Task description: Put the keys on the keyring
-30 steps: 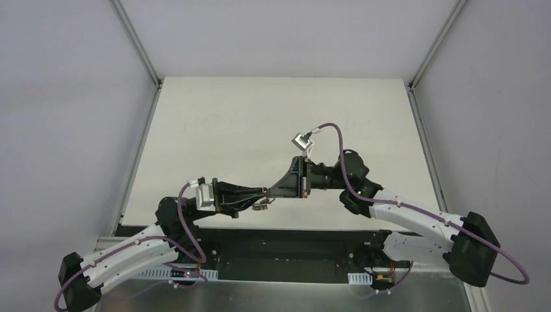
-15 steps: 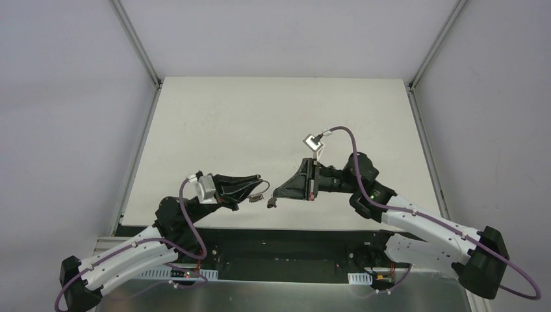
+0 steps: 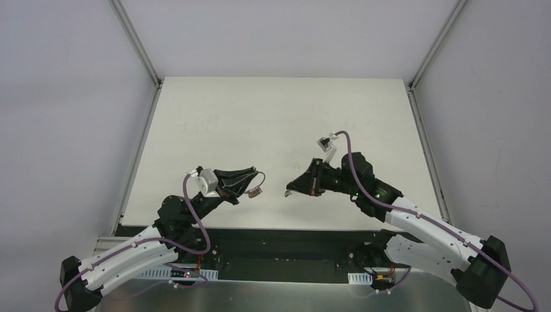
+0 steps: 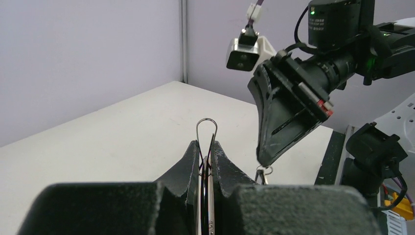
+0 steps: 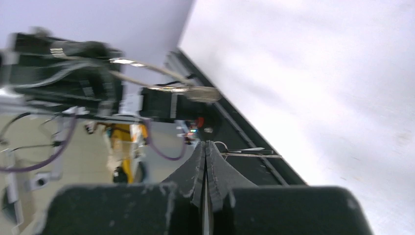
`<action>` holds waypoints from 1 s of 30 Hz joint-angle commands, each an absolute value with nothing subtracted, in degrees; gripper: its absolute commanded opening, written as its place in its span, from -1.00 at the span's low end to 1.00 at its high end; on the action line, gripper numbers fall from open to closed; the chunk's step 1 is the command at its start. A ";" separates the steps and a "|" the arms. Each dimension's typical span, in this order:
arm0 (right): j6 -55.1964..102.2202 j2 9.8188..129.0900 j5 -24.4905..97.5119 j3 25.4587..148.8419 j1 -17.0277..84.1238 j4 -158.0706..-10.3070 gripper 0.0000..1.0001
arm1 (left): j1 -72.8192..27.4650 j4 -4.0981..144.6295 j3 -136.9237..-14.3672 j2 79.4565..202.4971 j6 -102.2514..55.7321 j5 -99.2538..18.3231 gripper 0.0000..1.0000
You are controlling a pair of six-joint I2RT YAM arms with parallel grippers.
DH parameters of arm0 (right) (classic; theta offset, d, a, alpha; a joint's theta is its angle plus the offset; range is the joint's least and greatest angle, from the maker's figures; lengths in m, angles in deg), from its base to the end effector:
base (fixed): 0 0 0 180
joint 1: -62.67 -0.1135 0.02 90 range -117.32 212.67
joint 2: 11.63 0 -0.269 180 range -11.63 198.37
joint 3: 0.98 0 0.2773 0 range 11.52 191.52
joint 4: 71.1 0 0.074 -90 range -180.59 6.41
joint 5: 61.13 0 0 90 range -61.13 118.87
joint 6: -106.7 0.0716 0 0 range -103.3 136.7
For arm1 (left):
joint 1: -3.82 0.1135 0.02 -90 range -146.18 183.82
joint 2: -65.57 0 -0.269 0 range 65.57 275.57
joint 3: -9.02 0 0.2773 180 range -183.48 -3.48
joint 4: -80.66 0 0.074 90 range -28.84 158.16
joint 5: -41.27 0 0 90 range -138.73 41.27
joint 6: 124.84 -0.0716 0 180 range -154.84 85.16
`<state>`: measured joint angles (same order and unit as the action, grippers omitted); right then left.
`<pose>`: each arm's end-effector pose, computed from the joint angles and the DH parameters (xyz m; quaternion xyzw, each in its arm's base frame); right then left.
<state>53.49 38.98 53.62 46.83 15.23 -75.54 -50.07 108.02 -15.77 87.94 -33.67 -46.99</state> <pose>0.1566 0.2149 0.2903 -0.2091 0.7166 0.5523 0.3711 0.1012 -0.1424 0.2999 0.2345 0.4436 -0.4066 0.7635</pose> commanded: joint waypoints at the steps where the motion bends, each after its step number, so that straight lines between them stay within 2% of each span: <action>1: 45.49 41.68 43.83 47.78 15.84 -85.78 -1.00 | -49.49 110.09 -15.94 87.74 -34.31 -49.31 -1.00; 9: 39.54 48.87 34.75 50.42 15.89 -92.44 -1.00 | -49.47 109.91 -16.03 88.82 -35.74 -49.78 -1.00; 18: 38.26 60.12 36.82 53.13 15.84 -87.22 -1.00 | -49.44 110.00 -16.15 90.13 -35.82 -49.68 -1.00; 24: 38.04 63.45 38.81 53.46 15.87 -84.10 -1.00 | -49.44 109.49 -16.01 89.31 -35.84 -49.90 -1.00; 25: 38.36 63.63 38.30 53.65 15.88 -85.14 -0.95 | -49.45 109.47 -16.00 89.27 -35.88 -49.95 -1.00; 27: 38.66 63.02 37.24 53.44 15.87 -86.70 -0.67 | -49.45 109.47 -15.92 89.37 -35.81 -49.92 -1.00; 30: 38.95 59.55 35.65 52.10 15.69 -87.02 -0.39 | -49.44 109.68 -15.95 89.69 -35.68 -49.75 -1.00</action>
